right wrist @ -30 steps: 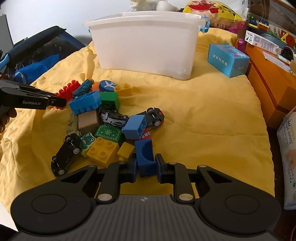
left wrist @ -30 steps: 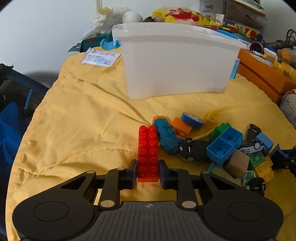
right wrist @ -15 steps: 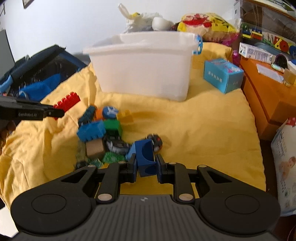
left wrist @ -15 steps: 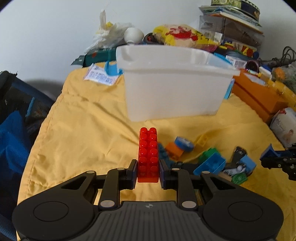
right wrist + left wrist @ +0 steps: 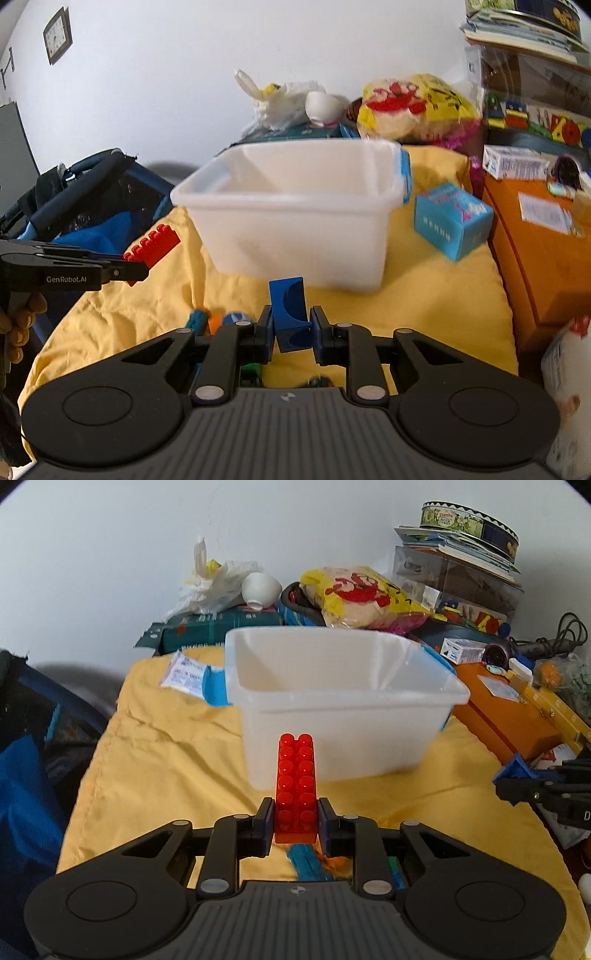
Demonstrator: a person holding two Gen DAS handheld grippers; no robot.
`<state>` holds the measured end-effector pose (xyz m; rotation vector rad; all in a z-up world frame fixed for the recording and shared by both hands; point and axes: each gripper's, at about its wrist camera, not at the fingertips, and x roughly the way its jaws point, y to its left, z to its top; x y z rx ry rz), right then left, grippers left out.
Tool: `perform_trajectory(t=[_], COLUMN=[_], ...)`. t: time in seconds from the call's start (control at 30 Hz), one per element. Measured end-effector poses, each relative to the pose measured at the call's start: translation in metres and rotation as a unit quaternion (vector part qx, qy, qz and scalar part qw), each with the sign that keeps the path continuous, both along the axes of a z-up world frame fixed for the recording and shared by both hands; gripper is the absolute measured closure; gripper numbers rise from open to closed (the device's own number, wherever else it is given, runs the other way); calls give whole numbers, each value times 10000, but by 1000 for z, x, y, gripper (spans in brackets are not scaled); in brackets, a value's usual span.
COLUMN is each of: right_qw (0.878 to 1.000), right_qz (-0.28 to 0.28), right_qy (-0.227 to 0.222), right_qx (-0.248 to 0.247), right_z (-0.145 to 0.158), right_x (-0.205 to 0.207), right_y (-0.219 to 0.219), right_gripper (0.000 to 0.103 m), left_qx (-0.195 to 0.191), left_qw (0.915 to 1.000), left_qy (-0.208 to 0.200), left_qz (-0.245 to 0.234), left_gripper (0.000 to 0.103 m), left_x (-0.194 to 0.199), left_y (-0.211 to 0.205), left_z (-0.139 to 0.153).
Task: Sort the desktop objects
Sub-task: 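Carry the red block and blue block over the white bin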
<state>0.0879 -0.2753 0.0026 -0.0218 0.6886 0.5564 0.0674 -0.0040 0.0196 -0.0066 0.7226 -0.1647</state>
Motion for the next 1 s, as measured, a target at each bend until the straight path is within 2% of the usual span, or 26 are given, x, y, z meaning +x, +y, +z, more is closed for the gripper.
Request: perform_trajectory(t=[0.27, 0.57, 1.0], right_qw=[9996, 9993, 9978], right_qz=[72, 63, 167], right_qy=[-270, -364, -638], right_qx=[-22, 77, -82], right_z=[21, 39, 54], right_x=[27, 57, 96], right_y=[12, 23, 35], right_gripper=[80, 80, 80], left_qx=[65, 159, 201], left_qw=[9997, 9987, 9980], left_qy=[-245, -458, -584], left_qz=[-15, -156, -111], left_gripper=[76, 76, 76], left_x=[26, 55, 85], left_y=[0, -10, -13], left_z=[25, 45, 52])
